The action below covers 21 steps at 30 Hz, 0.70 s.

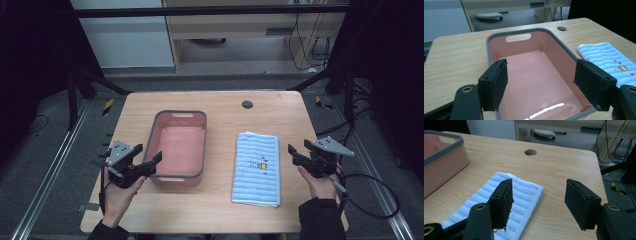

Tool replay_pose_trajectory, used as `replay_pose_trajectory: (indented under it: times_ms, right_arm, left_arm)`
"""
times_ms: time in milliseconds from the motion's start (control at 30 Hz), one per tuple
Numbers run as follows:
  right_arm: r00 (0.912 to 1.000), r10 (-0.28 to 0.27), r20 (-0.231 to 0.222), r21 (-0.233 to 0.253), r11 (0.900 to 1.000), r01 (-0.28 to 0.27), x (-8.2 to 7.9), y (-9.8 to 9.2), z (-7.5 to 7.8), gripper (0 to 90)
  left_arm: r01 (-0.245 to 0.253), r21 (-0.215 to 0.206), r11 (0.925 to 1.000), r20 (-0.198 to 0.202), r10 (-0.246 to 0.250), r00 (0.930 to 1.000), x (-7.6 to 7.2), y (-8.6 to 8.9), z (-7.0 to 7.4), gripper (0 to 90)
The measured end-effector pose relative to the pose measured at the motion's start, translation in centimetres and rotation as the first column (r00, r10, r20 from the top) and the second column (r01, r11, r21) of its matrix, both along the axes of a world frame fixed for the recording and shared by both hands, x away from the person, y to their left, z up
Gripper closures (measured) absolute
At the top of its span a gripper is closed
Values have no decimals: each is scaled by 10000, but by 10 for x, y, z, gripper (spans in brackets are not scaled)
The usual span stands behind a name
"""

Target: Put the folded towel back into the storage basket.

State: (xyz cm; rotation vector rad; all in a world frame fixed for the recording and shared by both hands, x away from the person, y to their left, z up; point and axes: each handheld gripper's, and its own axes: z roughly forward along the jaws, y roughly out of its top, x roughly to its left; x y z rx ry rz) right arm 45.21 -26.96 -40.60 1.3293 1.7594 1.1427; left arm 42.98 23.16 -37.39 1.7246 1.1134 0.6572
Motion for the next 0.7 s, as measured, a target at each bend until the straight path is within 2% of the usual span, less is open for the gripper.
replay_pose_trajectory:
  times_ms: [33, 67, 267, 433, 500, 667, 700]
  right_arm:
    - [10000, 0, 0, 0, 10000, 0, 0, 0, 0, 393]
    - [10000, -6, 16, 73, 10000, 6, 1, 1, 1, 393]
    - [9999, 52, 94, 81, 10000, -53, 5, 2, 4, 394]
    - [9999, 101, 75, 59, 9999, -102, 11, 3, 6, 395]
    - [9999, 92, 57, 186, 9998, -93, 13, 3, 6, 392]
    - [9999, 121, 58, 190, 9997, -122, 17, 4, 10, 388]
    - [9999, 137, 76, 168, 9998, -139, 17, 5, 11, 388]
  left_arm:
    - [0, 0, 10000, 0, 0, 10000, 0, 0, 0, 262]
    - [113, 113, 9999, -6, -113, 9999, 2, -8, -1, 262]
    - [297, 109, 9995, -10, -297, 9996, 5, -23, -2, 262]
    - [534, 129, 9985, -37, -533, 9986, 7, -43, -8, 262]
    - [686, 128, 9976, -63, -685, 9976, 7, -51, -9, 264]
    - [983, 221, 9949, -90, -981, 9951, 7, -66, -11, 267]
    - [1143, 263, 9931, -143, -1140, 9934, 7, -73, -12, 269]
